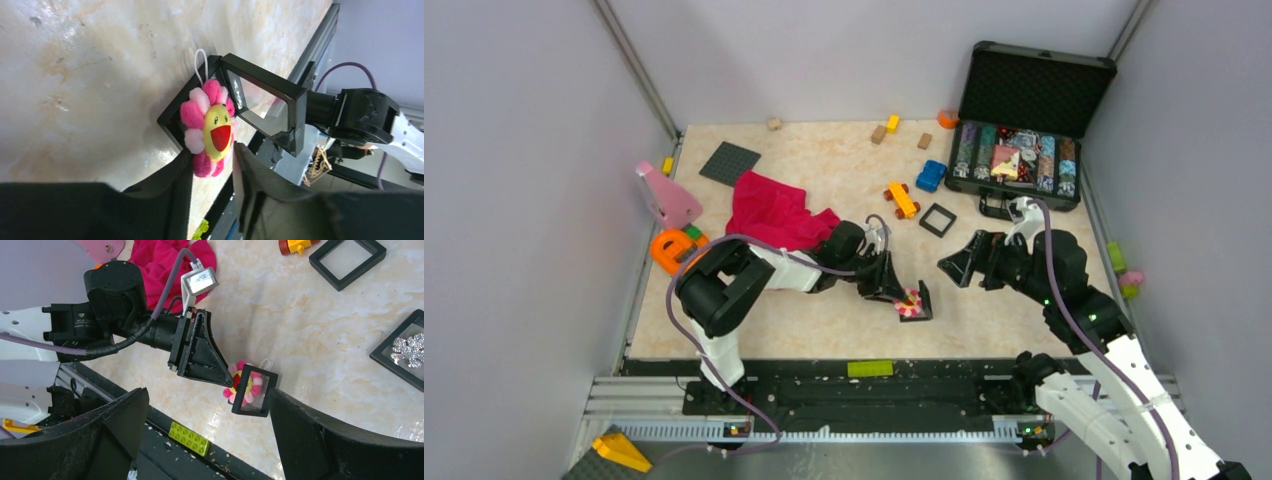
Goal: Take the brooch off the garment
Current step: Place the brooch in the brooch box, then reset both arms
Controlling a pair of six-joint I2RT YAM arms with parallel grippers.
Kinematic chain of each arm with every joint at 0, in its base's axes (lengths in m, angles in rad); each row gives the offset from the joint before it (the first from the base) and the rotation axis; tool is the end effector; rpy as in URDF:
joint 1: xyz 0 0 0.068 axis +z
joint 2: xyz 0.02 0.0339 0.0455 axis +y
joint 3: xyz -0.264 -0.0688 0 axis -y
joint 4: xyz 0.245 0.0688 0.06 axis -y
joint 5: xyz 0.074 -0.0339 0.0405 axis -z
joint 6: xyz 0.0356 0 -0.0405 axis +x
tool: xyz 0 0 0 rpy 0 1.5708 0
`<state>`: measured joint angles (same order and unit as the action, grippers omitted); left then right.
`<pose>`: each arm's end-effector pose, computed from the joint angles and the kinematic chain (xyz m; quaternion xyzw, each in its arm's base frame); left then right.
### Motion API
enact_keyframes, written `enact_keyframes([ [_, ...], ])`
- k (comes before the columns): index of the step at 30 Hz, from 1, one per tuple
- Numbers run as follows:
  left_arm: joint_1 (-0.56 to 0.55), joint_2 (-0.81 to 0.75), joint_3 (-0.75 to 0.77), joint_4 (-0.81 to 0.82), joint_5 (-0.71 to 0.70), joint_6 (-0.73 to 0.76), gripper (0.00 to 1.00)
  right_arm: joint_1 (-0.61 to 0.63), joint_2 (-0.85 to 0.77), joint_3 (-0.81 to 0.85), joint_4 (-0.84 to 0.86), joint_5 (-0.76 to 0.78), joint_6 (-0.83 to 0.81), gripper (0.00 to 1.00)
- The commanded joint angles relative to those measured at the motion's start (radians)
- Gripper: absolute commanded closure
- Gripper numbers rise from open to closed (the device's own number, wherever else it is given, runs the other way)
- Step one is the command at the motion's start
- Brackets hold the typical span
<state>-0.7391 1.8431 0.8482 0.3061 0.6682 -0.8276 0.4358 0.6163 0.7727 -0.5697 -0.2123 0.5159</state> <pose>0.2464 -0.2544 0.1302 0.1020 0.8597 -0.4947 0.0765 0.1209 0.0646 0.3198 -0.0246 0.8341 0.3280 0.4428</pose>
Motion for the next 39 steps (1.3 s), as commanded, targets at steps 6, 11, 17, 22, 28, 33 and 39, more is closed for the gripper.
enact_keyframes([
  [6, 0.005, -0.143, 0.013, -0.120, -0.117, 0.097, 0.51, 0.008, -0.002, 0.027, 0.008, 0.009, -0.023, 0.08],
  [11, 0.027, -0.281, -0.036, -0.202, -0.211, 0.148, 0.40, 0.007, -0.012, -0.018, 0.052, 0.059, -0.036, 0.08],
  [17, 0.092, -0.490, -0.139, -0.271, -0.414, 0.190, 0.44, 0.007, -0.077, -0.161, 0.204, 0.202, -0.093, 0.07],
  [22, 0.135, -0.745, -0.243, -0.316, -0.780, 0.261, 0.24, 0.007, -0.230, -0.368, 0.472, 0.369, -0.216, 0.04],
  [28, 0.177, -0.947, -0.320, -0.276, -1.117, 0.373, 0.21, 0.008, -0.231, -0.495, 0.721, 0.505, -0.400, 0.01],
  [33, 0.204, -1.007, -0.467, 0.021, -1.374, 0.587, 0.18, -0.014, -0.081, -0.585, 0.996, 0.544, -0.550, 0.01],
  [39, 0.420, -0.956, -0.592, 0.316, -1.319, 0.656, 0.21, -0.376, 0.118, -0.685, 1.253, 0.254, -0.481, 0.09],
])
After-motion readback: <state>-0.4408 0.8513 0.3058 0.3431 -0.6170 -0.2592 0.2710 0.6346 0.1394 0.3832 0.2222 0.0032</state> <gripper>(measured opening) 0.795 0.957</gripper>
